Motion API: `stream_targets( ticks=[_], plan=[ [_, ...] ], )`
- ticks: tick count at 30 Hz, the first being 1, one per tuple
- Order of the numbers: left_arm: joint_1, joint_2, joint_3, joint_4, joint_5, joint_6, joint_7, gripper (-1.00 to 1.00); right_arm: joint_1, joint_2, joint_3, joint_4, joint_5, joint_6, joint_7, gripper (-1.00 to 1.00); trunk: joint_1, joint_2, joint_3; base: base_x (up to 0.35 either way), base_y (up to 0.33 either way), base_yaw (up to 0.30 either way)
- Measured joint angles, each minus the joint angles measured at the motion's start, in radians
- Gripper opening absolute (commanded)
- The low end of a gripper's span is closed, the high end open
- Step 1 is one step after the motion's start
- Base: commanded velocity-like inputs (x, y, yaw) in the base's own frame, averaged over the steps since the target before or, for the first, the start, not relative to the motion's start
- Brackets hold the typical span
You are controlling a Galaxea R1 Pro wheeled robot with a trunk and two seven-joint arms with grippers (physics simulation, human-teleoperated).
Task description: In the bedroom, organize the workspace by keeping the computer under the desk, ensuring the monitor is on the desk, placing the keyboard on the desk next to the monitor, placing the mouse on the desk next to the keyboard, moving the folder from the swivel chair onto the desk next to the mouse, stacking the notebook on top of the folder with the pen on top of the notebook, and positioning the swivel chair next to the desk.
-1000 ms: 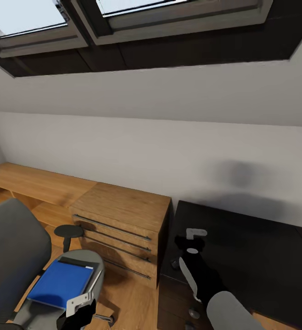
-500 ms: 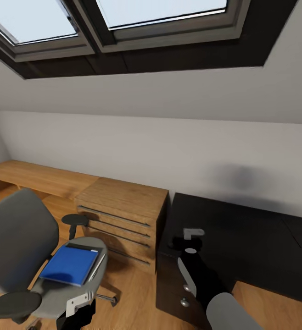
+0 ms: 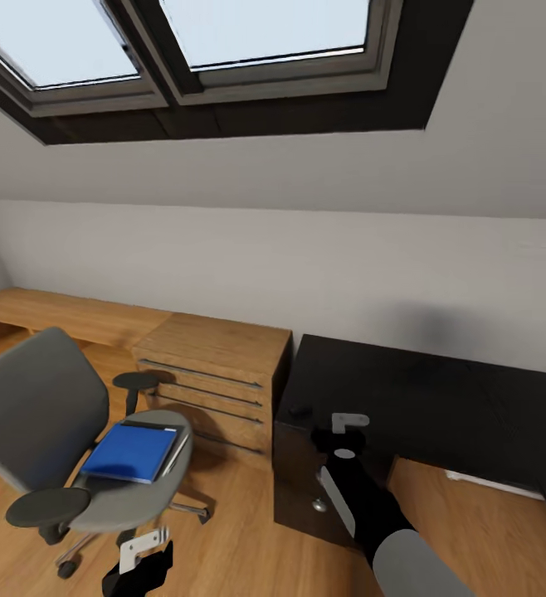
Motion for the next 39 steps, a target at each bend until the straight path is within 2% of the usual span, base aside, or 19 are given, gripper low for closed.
stream_targets(
  ticks=[10, 23, 30, 39],
  plan=[
    [0.000, 0.000, 0.000, 0.000, 0.000, 0.000, 0.000, 1.00, 0.000, 0.000, 0.000, 0.000, 0.000, -0.002, 0.001, 1.00, 0.000, 0.000, 0.000, -0.336, 0.000, -0.003],
    [0.000, -0.001, 0.000, 0.000, 0.000, 0.000, 0.000, 1.00, 0.000, 0.000, 0.001, 0.000, 0.000, -0.004, 0.002, 1.00, 0.000, 0.000, 0.009, -0.336, 0.000, -0.098],
    [0.000, -0.001, 0.000, 0.000, 0.000, 0.000, 0.000, 1.00, 0.000, 0.000, 0.037, 0.000, 0.000, -0.007, 0.018, 1.00, 0.000, 0.000, 0.009, -0.336, 0.000, -0.010],
    [0.000, -0.001, 0.000, 0.000, 0.001, 0.001, 0.000, 1.00, 0.000, 0.000, 0.055, 0.000, 0.000, -0.009, 0.022, 1.00, 0.000, 0.000, 0.009, -0.336, -0.003, -0.001]
  ],
)
